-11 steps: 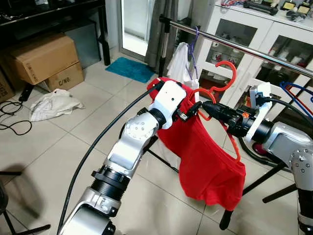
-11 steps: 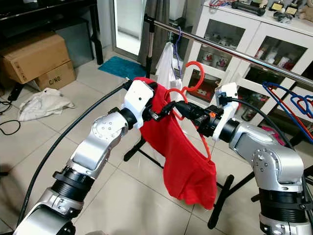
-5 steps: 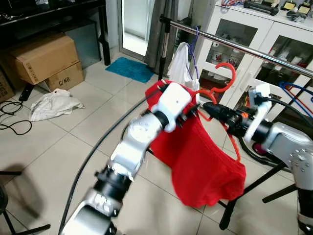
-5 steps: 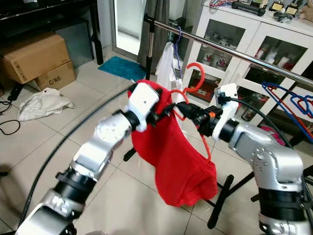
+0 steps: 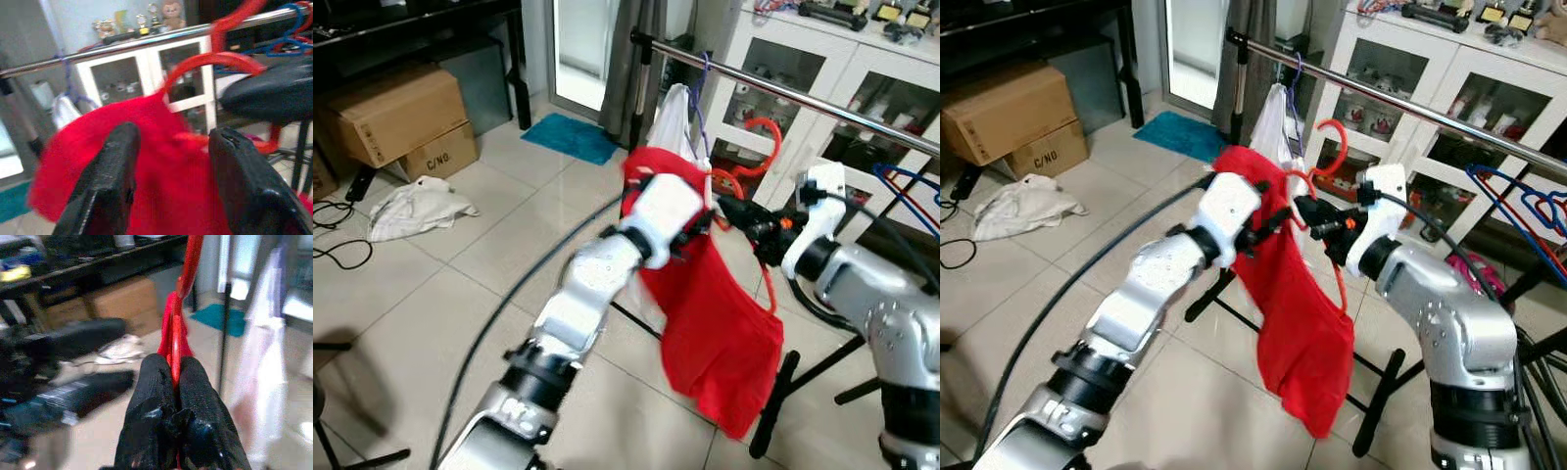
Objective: Hang hanger
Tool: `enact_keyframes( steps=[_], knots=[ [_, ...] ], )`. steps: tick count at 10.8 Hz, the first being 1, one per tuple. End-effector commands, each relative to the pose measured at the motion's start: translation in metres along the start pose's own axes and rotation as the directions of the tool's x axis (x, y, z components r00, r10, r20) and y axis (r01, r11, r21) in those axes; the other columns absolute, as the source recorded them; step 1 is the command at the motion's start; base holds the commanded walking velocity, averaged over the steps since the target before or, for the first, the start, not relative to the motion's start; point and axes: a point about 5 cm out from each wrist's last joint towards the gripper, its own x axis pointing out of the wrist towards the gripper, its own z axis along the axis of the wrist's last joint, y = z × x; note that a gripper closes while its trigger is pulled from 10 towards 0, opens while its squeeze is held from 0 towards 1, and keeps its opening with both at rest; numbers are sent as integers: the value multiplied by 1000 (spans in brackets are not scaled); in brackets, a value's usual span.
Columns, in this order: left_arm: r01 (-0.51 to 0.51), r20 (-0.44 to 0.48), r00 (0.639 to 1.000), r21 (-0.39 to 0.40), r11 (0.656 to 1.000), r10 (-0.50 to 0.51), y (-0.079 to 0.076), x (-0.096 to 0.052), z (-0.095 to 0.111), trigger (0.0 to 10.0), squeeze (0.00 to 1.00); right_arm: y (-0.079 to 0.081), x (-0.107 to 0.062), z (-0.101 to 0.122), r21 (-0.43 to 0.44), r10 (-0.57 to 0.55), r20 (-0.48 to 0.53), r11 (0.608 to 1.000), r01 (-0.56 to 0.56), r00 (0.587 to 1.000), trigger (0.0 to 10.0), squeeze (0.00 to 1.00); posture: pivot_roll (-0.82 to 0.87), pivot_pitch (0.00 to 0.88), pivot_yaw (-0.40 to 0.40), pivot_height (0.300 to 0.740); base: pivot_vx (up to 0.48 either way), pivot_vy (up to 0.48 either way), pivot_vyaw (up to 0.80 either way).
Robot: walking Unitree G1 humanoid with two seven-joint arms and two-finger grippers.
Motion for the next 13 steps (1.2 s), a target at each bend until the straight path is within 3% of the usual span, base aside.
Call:
enact_keyframes(
  steps=[1, 2, 3, 4, 6, 7, 9, 11, 12, 13],
  knots=[
    [-15, 25, 1000, -6, 1000, 15, 1, -2, 4, 10000, 1000, -3, -5, 6, -20, -49, 46, 999, 50, 998, 0, 0, -37, 0, -110, 740, 0, 0, 0],
    [-68, 10, 998, 6, 998, 67, 7, -11, -1, 10000, 1000, -5, -11, 4, 18, -125, 95, 992, 123, 988, 0, 0, -41, 0, -99, 740, 0, 0, 0],
    [-91, -3, 996, 11, 996, 91, 11, -13, -4, 10000, 1000, -4, -13, 1, 39, -126, 102, 992, 123, 987, 0, 0, -41, 0, -96, 740, 0, 0, 0],
    [-138, -32, 990, 28, 990, 139, 19, -8, -11, 10000, 0, 1, -14, -7, 112, -98, 104, 990, 86, 990, 0, 0, -41, 0, -90, 740, 0, 0, 0],
    [-122, -8, 993, 2, 993, 122, 16, 5, -7, 10000, 0, 18, -13, -6, 203, 22, 138, 978, -50, 990, 0, 0, -45, 0, -98, 740, 0, 0, 0],
    [-92, 14, 996, -19, 996, 93, 13, 10, -3, 10000, 0, 22, -13, -7, 201, 55, 130, 976, -81, 990, 0, 0, -48, 0, -101, 740, 0, 0, 0],
    [-49, 44, 998, 0, 999, 49, 7, 15, 4, 10000, 0, 25, -13, -8, 203, 76, 124, 974, -101, 989, 0, 0, -53, 0, -100, 740, 0, 0, 0],
    [-98, 20, 995, 52, 994, 97, 10, 18, -1, 10000, 0, 27, -14, -5, 213, 104, 135, 968, -131, 985, 0, 0, -59, 0, -103, 740, 0, 0, 0],
    [-103, 30, 994, 59, 993, 101, 10, 19, 0, 6000, 0, 27, -14, -4, 216, 106, 137, 967, -134, 985, 0, 0, -58, 0, -106, 740, 0, 0, 0],
    [-96, 39, 995, 58, 994, 93, 8, 20, 2, 0, 0, 26, -14, -3, 216, 108, 138, 967, -136, 985, 0, 0, -58, 0, -111, 740, 0, 0, 0]
  ],
)
